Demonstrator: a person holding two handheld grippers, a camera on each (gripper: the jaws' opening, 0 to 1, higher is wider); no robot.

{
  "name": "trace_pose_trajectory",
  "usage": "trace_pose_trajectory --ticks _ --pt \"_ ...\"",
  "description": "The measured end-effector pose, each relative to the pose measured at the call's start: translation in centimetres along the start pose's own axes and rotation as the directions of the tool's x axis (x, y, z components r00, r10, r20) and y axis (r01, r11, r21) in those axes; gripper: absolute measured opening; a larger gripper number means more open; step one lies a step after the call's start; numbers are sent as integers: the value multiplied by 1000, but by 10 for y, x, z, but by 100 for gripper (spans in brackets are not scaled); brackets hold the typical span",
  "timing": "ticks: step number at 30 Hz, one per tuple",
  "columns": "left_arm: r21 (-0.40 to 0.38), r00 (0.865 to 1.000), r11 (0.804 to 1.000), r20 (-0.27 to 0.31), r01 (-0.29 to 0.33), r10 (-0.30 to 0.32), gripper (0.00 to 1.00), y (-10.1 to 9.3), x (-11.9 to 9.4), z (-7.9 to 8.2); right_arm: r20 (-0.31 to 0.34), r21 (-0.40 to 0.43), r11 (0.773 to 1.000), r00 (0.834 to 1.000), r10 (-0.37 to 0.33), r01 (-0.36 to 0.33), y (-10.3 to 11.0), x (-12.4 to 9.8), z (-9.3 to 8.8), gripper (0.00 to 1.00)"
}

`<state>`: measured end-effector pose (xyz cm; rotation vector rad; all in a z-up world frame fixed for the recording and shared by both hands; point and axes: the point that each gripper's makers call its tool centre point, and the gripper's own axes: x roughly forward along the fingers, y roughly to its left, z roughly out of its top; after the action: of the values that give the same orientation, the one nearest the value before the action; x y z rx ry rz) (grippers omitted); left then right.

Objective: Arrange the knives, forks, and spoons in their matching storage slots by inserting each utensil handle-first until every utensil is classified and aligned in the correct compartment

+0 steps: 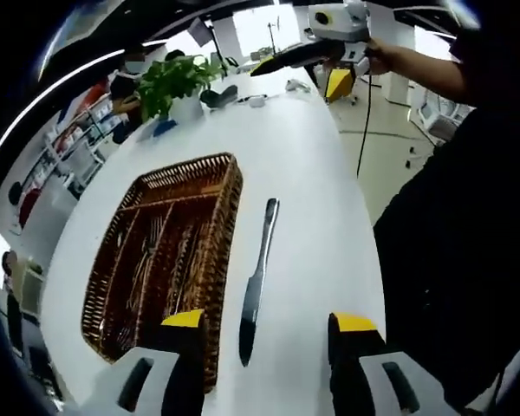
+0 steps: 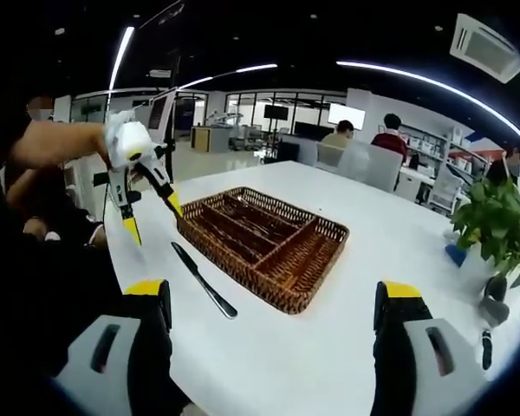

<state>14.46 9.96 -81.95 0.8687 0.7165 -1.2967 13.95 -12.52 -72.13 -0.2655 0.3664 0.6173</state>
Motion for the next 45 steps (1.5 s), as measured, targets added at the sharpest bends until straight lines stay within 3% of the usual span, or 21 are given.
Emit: trace_pose_trajectory --ticks 2,9,11,12,16,26,35,37,45 --pt "-5 1000 1000 -8 1 -1 54 3 7 -3 -1 1 1000 1000 0 0 0 0 -1 100" --pt "-51 999 998 -39 36 -38 39 4 30 -12 -2 22 1000 1000 -9 9 -4 -3 -6 100" --pt "-45 999 999 -35 13 -15 33 10 34 -11 -4 24 1000 1000 -12 12 -5 -4 -7 100" --pt "-86 999 996 -45 9 -13 31 12 35 -13 -6 25 1000 1000 -13 13 -6 -4 -8 100" --pt "-109 999 994 -38 13 -17 31 20 41 -10 -10 24 1000 1000 -13 14 -6 -4 -10 100" --pt "-53 992 998 -119 41 -47 30 16 51 -19 -12 26 999 1000 -19 19 -7 -6 -11 100" --pt "5 986 998 -154 69 -68 17 9 52 -19 -18 23 1000 1000 -16 16 -5 -5 -12 100" --pt "31 985 998 -162 60 -54 9 10 52 -21 -16 23 1000 1000 -14 14 -4 -4 -11 100" --pt "20 982 998 -185 52 -47 12 12 48 -28 -14 22 1000 1000 -9 9 -2 -3 -9 100"
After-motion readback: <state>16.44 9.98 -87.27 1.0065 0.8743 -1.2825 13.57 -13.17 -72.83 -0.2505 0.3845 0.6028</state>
